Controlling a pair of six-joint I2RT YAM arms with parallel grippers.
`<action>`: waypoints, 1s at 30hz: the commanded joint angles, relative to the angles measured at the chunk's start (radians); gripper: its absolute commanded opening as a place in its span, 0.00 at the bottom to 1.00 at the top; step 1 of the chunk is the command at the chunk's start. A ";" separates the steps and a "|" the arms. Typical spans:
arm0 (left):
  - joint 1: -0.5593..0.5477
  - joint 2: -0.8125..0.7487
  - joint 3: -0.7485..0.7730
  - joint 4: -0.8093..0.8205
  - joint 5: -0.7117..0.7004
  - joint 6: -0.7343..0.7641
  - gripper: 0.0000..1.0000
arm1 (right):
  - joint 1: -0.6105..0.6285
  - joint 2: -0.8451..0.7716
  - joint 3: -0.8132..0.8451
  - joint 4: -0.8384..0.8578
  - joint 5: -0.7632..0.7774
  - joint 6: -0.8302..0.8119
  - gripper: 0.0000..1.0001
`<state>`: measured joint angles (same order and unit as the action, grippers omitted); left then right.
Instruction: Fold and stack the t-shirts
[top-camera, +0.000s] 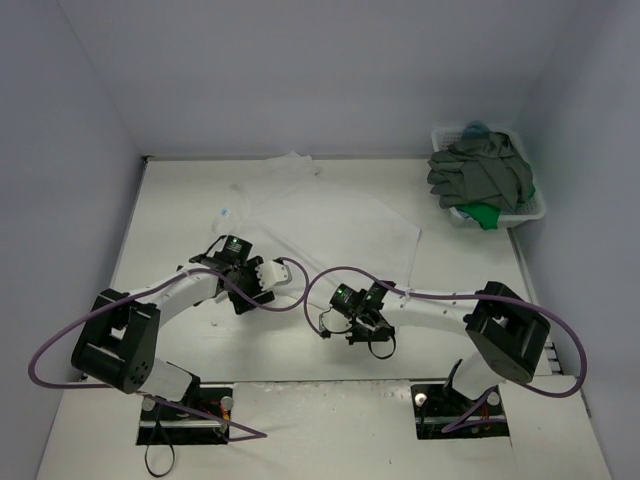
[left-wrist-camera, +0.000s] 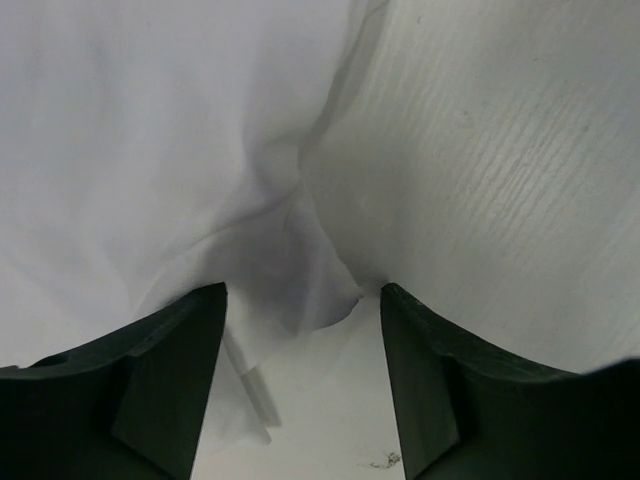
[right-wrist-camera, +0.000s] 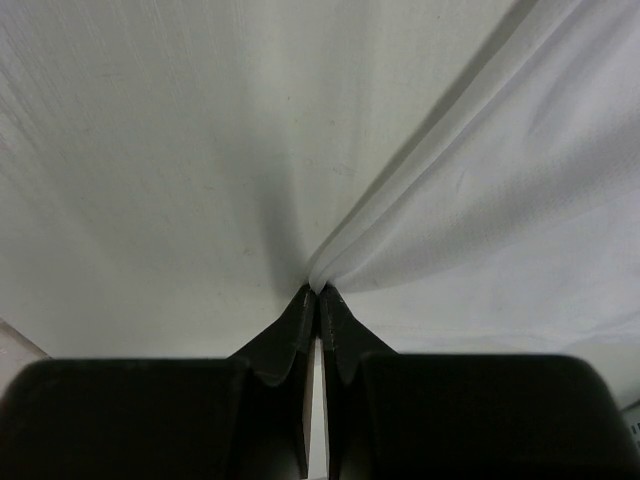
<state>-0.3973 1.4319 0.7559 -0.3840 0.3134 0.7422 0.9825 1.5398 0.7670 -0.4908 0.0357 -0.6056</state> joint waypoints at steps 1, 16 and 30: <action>-0.003 0.012 0.029 0.011 0.016 -0.015 0.57 | -0.005 -0.003 0.005 0.008 -0.056 0.004 0.00; -0.002 -0.007 0.068 -0.003 -0.022 -0.040 0.00 | -0.053 -0.076 0.008 0.012 -0.040 0.013 0.00; 0.098 -0.182 0.237 -0.128 -0.054 -0.053 0.00 | -0.242 -0.280 0.155 0.018 -0.065 0.058 0.00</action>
<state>-0.3210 1.3098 0.9241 -0.4667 0.2535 0.6987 0.7479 1.2922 0.8791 -0.4675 -0.0006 -0.5789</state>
